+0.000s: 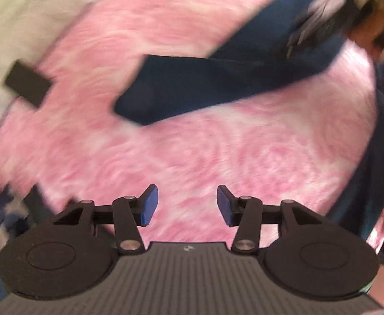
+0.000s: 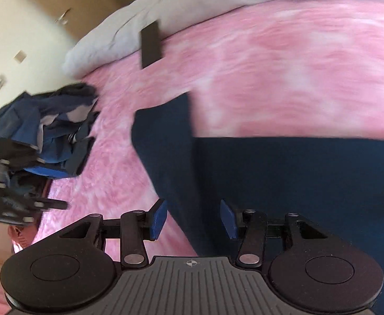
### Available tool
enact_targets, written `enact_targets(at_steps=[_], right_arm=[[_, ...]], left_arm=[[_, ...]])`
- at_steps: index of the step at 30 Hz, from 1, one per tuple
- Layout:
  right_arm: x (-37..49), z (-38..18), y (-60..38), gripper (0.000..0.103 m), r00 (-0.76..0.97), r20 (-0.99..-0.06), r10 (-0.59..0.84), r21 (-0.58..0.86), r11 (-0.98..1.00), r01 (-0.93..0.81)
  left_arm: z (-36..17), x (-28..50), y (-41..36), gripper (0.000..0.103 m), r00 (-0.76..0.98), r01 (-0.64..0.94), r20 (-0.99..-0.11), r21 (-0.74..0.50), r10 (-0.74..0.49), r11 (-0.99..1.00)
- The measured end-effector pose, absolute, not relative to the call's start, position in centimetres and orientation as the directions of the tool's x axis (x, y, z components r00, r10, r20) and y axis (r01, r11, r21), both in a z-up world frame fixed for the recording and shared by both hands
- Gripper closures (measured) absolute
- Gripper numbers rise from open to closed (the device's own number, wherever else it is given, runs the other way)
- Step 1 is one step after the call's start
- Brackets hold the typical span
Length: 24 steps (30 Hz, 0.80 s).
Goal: Fold clothes
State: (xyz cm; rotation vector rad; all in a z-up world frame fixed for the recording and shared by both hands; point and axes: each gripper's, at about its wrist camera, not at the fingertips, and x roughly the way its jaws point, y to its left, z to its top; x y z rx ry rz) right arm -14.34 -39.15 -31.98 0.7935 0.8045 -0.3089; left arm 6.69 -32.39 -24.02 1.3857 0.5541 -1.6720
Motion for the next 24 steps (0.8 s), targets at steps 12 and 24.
enact_targets(at_steps=[12, 24], right_arm=[[-10.9, -31.8, -26.9, 0.029, 0.59, -0.779, 0.21, 0.35, 0.928, 0.131], [-19.7, -31.0, -28.0, 0.029, 0.551, -0.832, 0.062, 0.291, 0.895, 0.339]], left_arm=[[-22.0, 11.0, -32.5, 0.05, 0.02, 0.955, -0.893, 0.15, -0.45, -0.255], [-30.5, -0.4, -40.3, 0.043, -0.178, 0.962, -0.895, -0.072, -0.408, -0.262]])
